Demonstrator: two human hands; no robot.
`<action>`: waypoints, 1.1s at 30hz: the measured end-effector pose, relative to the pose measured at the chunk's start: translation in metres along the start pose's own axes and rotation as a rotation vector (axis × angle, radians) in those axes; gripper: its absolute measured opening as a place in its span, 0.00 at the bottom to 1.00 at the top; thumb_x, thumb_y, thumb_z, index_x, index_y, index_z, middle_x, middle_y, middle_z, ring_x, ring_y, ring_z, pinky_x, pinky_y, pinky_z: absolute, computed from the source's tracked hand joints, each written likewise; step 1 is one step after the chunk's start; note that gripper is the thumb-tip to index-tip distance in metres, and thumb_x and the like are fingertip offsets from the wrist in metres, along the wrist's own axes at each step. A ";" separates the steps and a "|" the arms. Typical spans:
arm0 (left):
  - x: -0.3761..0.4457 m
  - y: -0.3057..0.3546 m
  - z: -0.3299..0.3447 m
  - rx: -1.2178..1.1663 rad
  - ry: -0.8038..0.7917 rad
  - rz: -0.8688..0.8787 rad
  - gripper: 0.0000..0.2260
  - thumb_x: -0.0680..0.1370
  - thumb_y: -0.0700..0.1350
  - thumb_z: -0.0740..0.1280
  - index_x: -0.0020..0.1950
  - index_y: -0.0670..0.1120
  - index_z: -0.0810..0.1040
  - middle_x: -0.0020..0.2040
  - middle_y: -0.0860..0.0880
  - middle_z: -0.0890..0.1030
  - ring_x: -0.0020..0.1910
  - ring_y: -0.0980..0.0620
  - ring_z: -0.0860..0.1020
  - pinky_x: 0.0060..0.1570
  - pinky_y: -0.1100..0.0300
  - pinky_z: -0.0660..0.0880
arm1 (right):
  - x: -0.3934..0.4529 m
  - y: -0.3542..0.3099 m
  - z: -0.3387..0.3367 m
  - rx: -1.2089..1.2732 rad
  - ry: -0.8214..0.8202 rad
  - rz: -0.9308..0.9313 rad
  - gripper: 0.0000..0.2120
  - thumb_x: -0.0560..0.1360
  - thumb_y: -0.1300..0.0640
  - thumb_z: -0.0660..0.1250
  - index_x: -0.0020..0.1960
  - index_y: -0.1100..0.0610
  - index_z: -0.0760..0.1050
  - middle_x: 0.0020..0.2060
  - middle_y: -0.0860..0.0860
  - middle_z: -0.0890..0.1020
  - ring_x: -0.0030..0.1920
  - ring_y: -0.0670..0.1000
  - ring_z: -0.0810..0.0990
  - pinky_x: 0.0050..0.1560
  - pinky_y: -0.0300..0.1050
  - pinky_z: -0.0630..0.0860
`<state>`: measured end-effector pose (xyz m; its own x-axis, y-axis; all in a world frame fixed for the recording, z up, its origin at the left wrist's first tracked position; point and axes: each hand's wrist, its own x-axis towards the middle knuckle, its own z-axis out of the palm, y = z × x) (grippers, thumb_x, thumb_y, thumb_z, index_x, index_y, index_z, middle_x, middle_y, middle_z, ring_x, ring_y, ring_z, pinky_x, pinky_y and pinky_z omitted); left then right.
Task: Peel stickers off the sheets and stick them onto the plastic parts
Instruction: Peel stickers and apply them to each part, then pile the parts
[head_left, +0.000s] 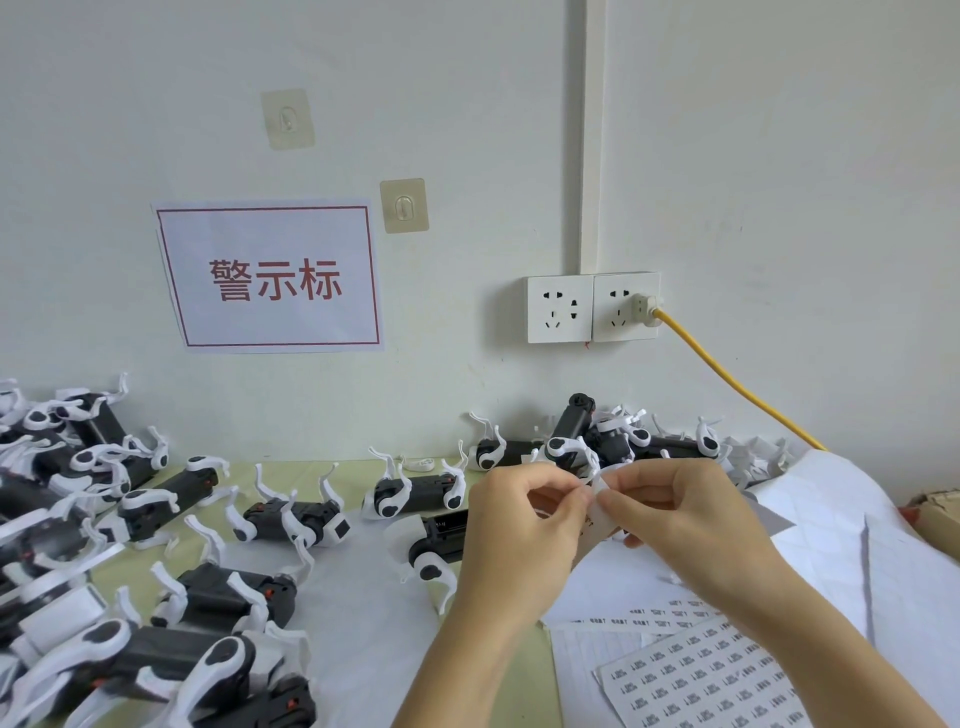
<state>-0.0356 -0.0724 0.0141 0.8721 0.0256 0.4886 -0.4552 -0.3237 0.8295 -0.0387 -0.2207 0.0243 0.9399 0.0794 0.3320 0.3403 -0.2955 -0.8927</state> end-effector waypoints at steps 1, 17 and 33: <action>0.000 0.000 0.000 -0.010 -0.004 -0.013 0.09 0.76 0.37 0.72 0.38 0.49 0.85 0.35 0.55 0.84 0.34 0.61 0.80 0.37 0.72 0.72 | 0.000 0.000 -0.001 -0.002 -0.004 -0.005 0.08 0.76 0.62 0.70 0.40 0.55 0.86 0.35 0.50 0.87 0.37 0.45 0.84 0.36 0.32 0.76; 0.003 -0.004 -0.004 -0.130 0.075 -0.214 0.09 0.76 0.40 0.70 0.35 0.49 0.82 0.32 0.52 0.83 0.33 0.56 0.80 0.36 0.63 0.76 | 0.001 0.003 -0.018 0.026 -0.017 0.010 0.10 0.77 0.65 0.66 0.39 0.59 0.82 0.37 0.55 0.87 0.35 0.48 0.82 0.40 0.39 0.78; 0.015 -0.017 -0.024 -0.342 0.507 -0.276 0.08 0.76 0.40 0.69 0.37 0.46 0.81 0.30 0.51 0.80 0.32 0.53 0.76 0.42 0.54 0.76 | 0.011 0.029 -0.077 -0.032 0.486 0.367 0.14 0.79 0.58 0.60 0.36 0.60 0.73 0.36 0.57 0.79 0.38 0.59 0.74 0.44 0.55 0.71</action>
<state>-0.0187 -0.0443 0.0138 0.8106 0.5325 0.2438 -0.3314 0.0739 0.9406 -0.0203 -0.3022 0.0253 0.8730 -0.4747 0.1118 -0.0120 -0.2501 -0.9682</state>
